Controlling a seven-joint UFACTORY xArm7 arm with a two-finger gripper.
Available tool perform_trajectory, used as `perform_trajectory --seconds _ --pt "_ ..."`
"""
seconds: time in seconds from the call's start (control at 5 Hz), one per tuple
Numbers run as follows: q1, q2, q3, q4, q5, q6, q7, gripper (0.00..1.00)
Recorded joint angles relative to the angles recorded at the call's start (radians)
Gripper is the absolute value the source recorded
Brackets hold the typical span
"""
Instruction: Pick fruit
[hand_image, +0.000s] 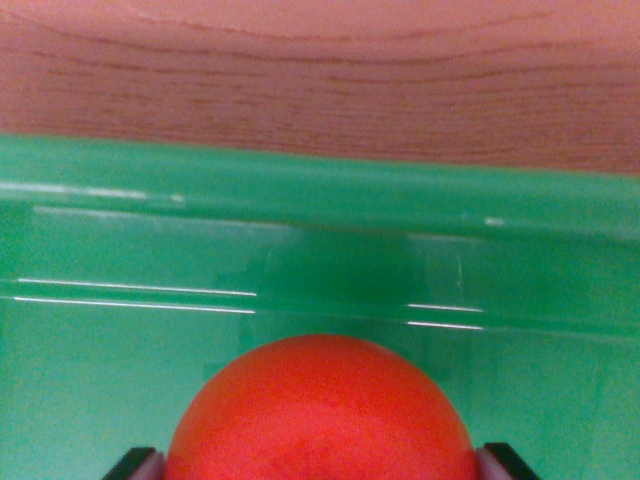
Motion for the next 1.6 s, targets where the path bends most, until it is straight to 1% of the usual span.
perform_trajectory --seconds 0.2,0.4,0.6,0.8,1.0,1.2,1.4,1.6 --pt "0.0002 -0.014 0.0 0.024 -0.0006 0.039 0.0 1.0" --pt "0.0002 -0.014 0.0 0.024 -0.0006 0.039 0.0 1.0" --pt "0.0004 -0.03 0.0 0.05 -0.0012 0.08 0.001 1.0" --pt "0.0004 -0.03 0.0 0.05 -0.0012 0.08 0.001 1.0" --pt "0.0006 -0.046 0.0 0.077 -0.0019 0.124 0.001 1.0" --pt "0.0006 -0.046 0.0 0.077 -0.0019 0.124 0.001 1.0" --pt "0.0008 -0.063 -0.001 0.106 -0.0026 0.169 0.002 1.0" --pt "0.0008 -0.063 -0.001 0.106 -0.0026 0.169 0.002 1.0"
